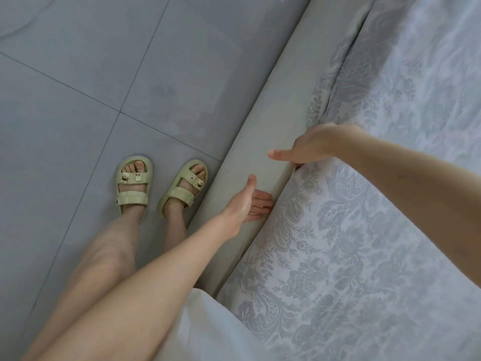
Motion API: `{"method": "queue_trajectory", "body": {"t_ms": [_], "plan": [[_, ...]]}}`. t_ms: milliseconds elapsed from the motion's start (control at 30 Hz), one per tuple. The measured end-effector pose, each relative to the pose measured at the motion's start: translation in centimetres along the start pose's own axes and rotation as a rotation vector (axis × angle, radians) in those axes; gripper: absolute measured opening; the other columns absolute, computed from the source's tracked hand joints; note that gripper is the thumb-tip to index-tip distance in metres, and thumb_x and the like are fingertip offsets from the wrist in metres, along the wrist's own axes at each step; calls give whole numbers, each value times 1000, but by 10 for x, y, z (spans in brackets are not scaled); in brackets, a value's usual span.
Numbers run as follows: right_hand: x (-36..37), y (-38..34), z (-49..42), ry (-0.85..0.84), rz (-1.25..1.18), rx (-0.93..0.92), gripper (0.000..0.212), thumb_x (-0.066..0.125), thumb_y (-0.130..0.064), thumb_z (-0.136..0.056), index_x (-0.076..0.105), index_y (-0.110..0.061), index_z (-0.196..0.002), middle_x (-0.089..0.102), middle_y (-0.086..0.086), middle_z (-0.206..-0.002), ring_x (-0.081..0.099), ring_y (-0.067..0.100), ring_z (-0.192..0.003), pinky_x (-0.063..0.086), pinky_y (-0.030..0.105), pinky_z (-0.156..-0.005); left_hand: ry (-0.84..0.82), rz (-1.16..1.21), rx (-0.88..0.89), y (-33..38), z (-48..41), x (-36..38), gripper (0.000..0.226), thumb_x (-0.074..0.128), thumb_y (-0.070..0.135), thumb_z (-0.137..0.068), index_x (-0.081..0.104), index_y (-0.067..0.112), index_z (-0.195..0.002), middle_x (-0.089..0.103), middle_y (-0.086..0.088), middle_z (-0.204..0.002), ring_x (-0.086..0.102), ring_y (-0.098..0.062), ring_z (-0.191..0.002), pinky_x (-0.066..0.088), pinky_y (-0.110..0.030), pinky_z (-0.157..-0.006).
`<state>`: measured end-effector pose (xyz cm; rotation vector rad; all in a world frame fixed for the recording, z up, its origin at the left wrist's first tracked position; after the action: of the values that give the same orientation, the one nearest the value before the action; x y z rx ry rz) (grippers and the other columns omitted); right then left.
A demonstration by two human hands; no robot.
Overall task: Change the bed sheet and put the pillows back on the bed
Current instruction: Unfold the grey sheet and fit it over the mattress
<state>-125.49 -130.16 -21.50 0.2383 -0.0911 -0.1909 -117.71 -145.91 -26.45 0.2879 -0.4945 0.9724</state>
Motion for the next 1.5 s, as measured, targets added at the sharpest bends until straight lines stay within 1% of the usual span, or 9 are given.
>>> {"method": "queue_trajectory", "body": {"t_ms": [233,333,400,600,867,1067,1233,1367,1500], "plan": [[25,-19,-11,142,365,-26,83,7,-73,-87,18,-21,-151,20,6,-157,13,27,-145,8,47,-115,-32,-158,75,36,17,14,67,8,54,-99,56,13,-121,61,-10,-122,57,-21,-111,36,-35,-104],[10,-7,-1,206,140,-121,75,5,-65,-93,61,-17,-102,62,7,-122,48,22,-124,20,39,-113,49,-189,76,54,23,-6,68,10,53,-99,60,11,-117,64,-9,-120,57,-23,-112,36,-36,-106],[-28,8,17,407,-24,-200,64,9,-58,-97,53,-19,-73,66,2,-83,59,22,-94,26,36,-107,94,-218,91,71,26,-17,65,11,53,-100,61,13,-112,64,-9,-119,57,-22,-110,37,-36,-103],[-105,75,35,738,129,-258,54,23,-43,-100,61,-18,-72,63,-5,-77,57,17,-89,17,38,-108,170,-359,163,148,22,-11,61,15,52,-100,68,23,-94,55,-4,-131,48,-20,-117,34,-40,-107],[-116,111,-1,480,388,-361,49,16,-43,-100,63,-30,-104,65,-12,-103,54,12,-107,17,44,-111,122,-258,124,221,-26,74,62,17,52,-100,68,18,-110,52,-4,-130,46,-18,-112,38,-34,-102],[-125,106,-9,411,342,-415,58,11,-47,-101,55,-19,-124,62,1,-120,50,20,-118,20,37,-107,201,-182,80,235,-52,78,59,27,50,-100,55,9,-130,54,-7,-133,50,-23,-119,43,-33,-99],[-121,98,-7,275,400,-463,47,14,-36,-104,56,-21,-119,62,0,-116,51,23,-117,20,43,-108,183,-141,199,252,-58,82,41,32,31,-103,61,6,-119,62,-17,-118,56,-9,-81,45,-26,-81],[-103,106,-19,46,439,-366,61,9,-49,-101,43,-16,-139,48,5,-140,35,26,-136,12,46,-114,184,-110,207,255,-56,79,32,36,26,-102,63,8,-107,62,-7,-105,55,-14,-89,45,-33,-91],[-105,103,-24,-39,381,-338,71,5,-56,-98,43,-12,-140,43,8,-145,37,27,-135,29,40,-106,192,-40,177,258,-47,68,39,32,30,-103,65,10,-100,63,1,-97,57,-12,-89,47,-32,-94]]}}
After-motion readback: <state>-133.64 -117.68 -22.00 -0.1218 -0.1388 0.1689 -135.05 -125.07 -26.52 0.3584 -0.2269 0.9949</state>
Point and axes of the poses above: each hand's wrist, its own z-axis away from the middle knuckle, its own x-axis out of the palm, y = z × x, the point moved 10 cm from there along -z, towards the middle knuckle
